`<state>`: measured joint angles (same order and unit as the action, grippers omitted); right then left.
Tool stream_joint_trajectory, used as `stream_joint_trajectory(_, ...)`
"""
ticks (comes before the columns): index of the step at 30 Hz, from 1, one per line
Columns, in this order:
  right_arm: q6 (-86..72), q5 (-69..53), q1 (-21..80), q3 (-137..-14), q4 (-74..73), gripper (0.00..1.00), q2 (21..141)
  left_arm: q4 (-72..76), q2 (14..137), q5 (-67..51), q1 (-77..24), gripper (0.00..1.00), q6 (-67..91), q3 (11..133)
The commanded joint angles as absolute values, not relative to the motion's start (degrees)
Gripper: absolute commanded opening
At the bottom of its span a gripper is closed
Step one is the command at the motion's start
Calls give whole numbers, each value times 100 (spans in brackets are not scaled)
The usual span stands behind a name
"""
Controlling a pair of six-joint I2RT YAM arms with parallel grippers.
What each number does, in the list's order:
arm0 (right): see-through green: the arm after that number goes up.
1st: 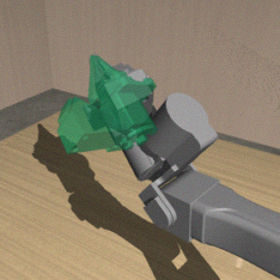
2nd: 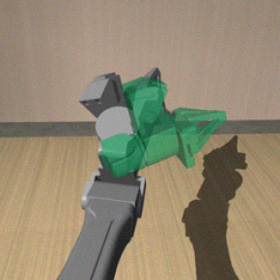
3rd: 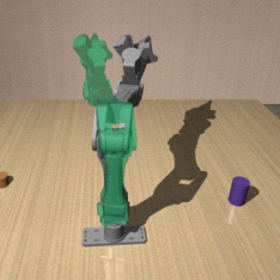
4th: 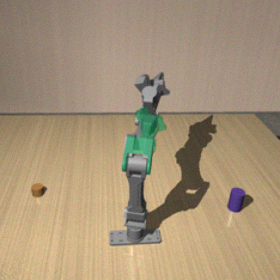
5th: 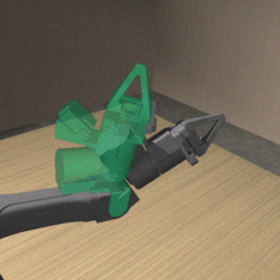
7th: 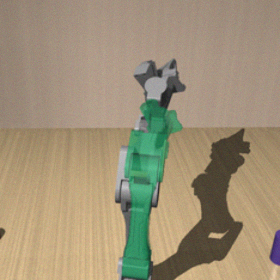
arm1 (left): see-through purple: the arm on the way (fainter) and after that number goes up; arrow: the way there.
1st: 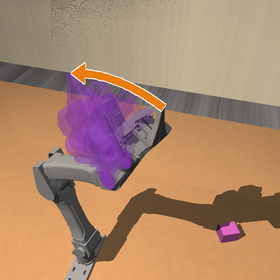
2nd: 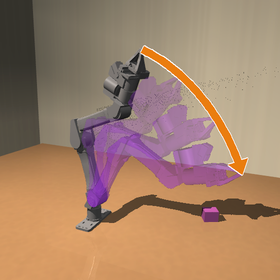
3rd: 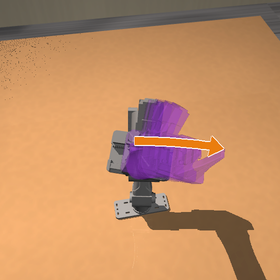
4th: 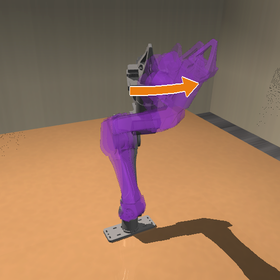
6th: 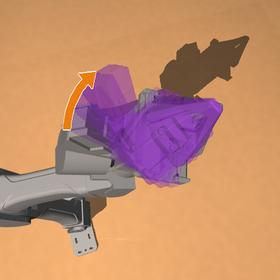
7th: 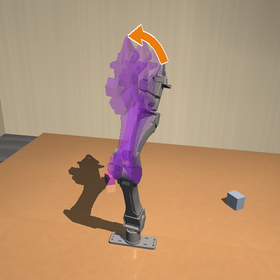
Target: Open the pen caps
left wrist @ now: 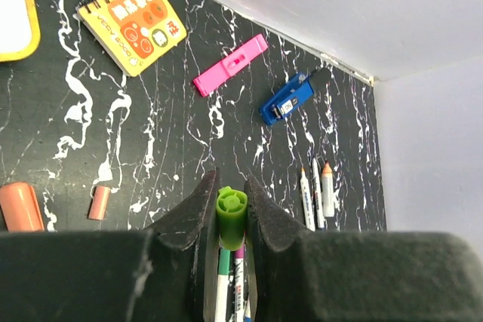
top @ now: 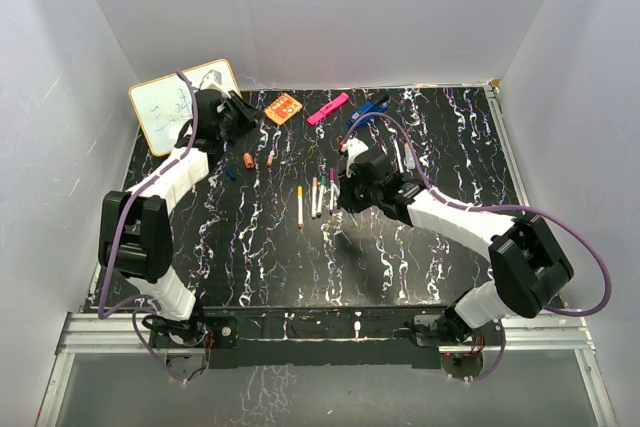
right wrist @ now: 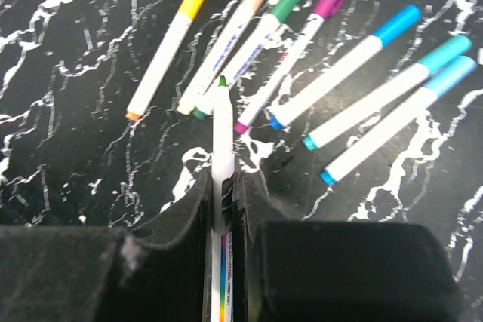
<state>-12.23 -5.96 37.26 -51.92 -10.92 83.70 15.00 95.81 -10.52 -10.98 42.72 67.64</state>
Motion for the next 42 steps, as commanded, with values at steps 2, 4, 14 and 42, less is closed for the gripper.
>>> stream_joint_trajectory(2,-1123,865,3495,-5788,-1194,0,8201,1366,9120,-1083,-1271,0,4043,6567)
stream_joint_trajectory(4,-1018,1285,3298,-6055,-1223,0,8364,1280,8910,-1199,-1268,0,4040,6346)
stream_joint_trajectory(14,-250,1850,2577,-7484,-1095,0,10045,753,7628,-1528,-1274,0,3959,5258)
stream_joint_trajectory(42,282,1654,2110,-8235,-536,0,11815,160,7375,-1410,-1272,0,3695,5033)
